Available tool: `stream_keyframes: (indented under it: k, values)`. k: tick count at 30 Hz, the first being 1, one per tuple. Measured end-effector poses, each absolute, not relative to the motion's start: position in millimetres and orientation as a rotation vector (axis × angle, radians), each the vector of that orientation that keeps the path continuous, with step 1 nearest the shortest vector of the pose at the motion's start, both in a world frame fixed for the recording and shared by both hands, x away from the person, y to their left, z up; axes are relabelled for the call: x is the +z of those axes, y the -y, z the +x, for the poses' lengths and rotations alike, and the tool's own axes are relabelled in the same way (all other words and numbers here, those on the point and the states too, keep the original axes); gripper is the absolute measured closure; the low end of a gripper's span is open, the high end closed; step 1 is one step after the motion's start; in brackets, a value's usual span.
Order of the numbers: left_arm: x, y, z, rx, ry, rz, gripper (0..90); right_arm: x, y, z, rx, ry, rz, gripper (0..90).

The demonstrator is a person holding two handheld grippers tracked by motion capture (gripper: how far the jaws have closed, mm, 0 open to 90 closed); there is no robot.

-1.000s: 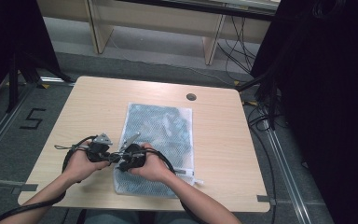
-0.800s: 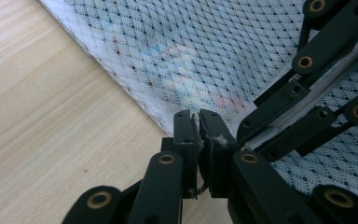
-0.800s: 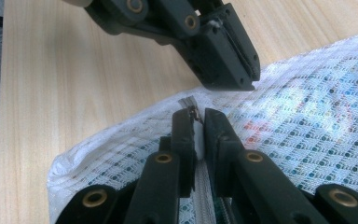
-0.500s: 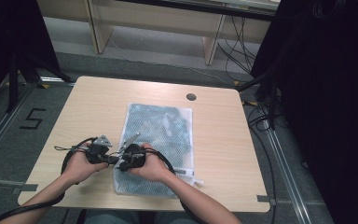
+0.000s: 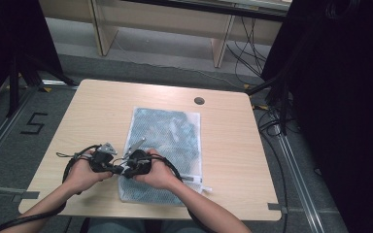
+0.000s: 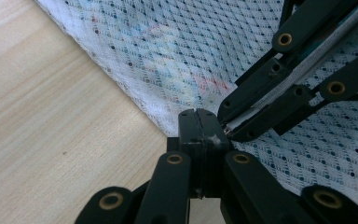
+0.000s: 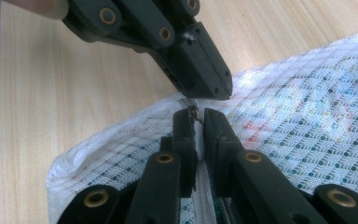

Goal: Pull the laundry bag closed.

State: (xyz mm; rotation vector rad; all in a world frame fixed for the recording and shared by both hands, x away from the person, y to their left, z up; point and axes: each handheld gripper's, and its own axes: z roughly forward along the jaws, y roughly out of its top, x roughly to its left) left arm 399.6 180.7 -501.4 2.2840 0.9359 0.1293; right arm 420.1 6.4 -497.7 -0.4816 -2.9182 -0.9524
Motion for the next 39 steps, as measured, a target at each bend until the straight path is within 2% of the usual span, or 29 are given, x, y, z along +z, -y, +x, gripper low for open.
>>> stream_keyframes:
  k: [2, 17, 20, 22, 23, 24, 27, 31, 32, 33, 34, 38, 39]
  values:
    - [-499.7, -181.9, 400.0, 0.14, -0.904, 2.332, 89.7, -497.5, -6.3, 420.1, -0.946, 2.918, -0.491, 85.5]
    - [-499.9, -172.4, 394.8, 0.205, -0.9, 2.327, 89.8, -495.5, -6.7, 419.7, -0.904, 2.94, -0.519, 87.0]
    - [-498.4, -173.8, 395.9, 0.218, -0.858, 2.381, 89.9, -495.6, -8.7, 419.3, -0.939, 2.931, -0.52, 87.1]
    - [-499.5, -173.0, 395.2, 0.217, -0.858, 2.354, 89.9, -494.8, -9.0, 416.9, -0.918, 2.916, -0.565, 87.1]
    - [-502.8, -167.9, 392.4, 0.221, -0.916, 2.265, 89.9, -494.6, -8.8, 417.1, -0.917, 2.919, -0.559, 87.1]
    - [-498.0, -173.3, 395.4, 0.233, -0.841, 2.395, 89.9, -494.5, -8.6, 417.7, -0.922, 2.928, -0.538, 87.1]
    - [-498.3, -172.9, 395.6, 0.237, -0.839, 2.4, 89.9, -494.5, -8.2, 417.9, -0.913, 2.936, -0.536, 87.1]
    - [-497.9, -174.6, 395.8, 0.227, -0.827, 2.391, 89.9, -494.1, -8.2, 418.0, -0.91, 2.931, -0.536, 87.1]
    - [-503.7, -166.7, 391.8, 0.215, -0.934, 2.236, 89.9, -494.3, -8.7, 418.2, -0.917, 2.924, -0.535, 87.1]
    - [-503.7, -166.7, 391.8, 0.214, -0.933, 2.237, 89.9, -494.0, -8.9, 417.2, -0.912, 2.92, -0.553, 87.2]
    - [-498.3, -174.2, 395.7, 0.221, -0.83, 2.383, 89.9, -494.0, -9.1, 416.5, -0.907, 2.909, -0.569, 87.2]
    - [-499.3, -171.1, 394.4, 0.239, -0.838, 2.374, 90.0, -492.7, -7.1, 418.3, -0.901, 2.927, -0.547, 87.2]
    - [-501.2, -167.6, 392.1, 0.233, -0.889, 2.31, 90.0, -492.7, -7.1, 418.3, -0.901, 2.927, -0.547, 87.2]
